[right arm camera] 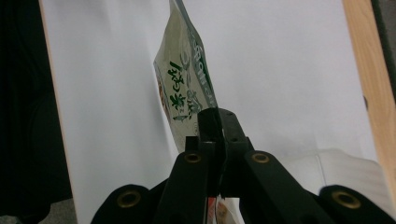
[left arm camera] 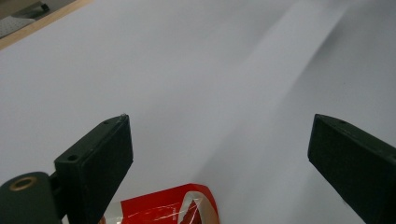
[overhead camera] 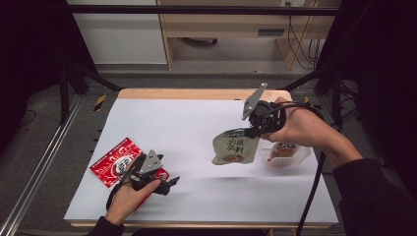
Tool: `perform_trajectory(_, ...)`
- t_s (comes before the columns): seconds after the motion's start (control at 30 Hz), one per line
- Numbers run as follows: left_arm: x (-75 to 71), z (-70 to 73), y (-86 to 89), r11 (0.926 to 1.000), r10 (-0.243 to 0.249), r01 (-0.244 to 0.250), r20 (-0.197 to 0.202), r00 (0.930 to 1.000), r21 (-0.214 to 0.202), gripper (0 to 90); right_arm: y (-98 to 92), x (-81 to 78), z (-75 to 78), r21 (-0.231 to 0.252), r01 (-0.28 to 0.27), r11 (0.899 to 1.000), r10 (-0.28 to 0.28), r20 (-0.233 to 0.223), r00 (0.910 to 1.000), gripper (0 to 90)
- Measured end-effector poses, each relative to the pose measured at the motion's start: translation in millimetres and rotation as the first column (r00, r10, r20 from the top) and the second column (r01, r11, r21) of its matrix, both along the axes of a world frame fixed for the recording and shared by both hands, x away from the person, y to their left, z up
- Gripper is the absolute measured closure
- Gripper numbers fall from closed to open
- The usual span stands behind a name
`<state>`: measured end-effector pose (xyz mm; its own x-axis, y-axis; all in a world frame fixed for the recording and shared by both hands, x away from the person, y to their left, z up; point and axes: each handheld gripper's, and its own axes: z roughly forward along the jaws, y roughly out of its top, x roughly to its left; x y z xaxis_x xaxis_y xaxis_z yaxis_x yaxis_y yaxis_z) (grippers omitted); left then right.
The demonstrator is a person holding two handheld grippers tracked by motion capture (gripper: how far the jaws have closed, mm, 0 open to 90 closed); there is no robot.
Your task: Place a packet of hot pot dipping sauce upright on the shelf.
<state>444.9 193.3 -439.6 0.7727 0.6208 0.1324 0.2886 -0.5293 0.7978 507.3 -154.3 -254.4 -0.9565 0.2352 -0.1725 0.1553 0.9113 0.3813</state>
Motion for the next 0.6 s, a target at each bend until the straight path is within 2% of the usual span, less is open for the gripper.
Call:
perform_trajectory(0.1, -0.5, 0.1, 1.3, 0.9997, 0.023, -0.023, 0.019, 0.9996, 0.007, 6.5, -8.5, 5.2, 6.9, 0.006, 0.011, 1.0, -0.011, 0.007, 0.9999, 90.0)
perform_trajectory(0.23, -2.6, 0.6, 4.1, 0.9987, 0.05, -0.049, 0.031, 0.9983, -0.012, 6.5, -16.8, 12.3, 12.2, 0.02, 0.036, 0.999, -0.037, 0.017, 0.9992, 90.0)
perform_trajectory(0.6, -4.7, -2.8, 10.5, 0.9964, 0.081, -0.08, 0.027, 0.9964, -0.029, 6.5, -41.4, 35.6, 35.0, 0.056, 0.105, 0.993, -0.108, 0.049, 0.9929, 90.0)
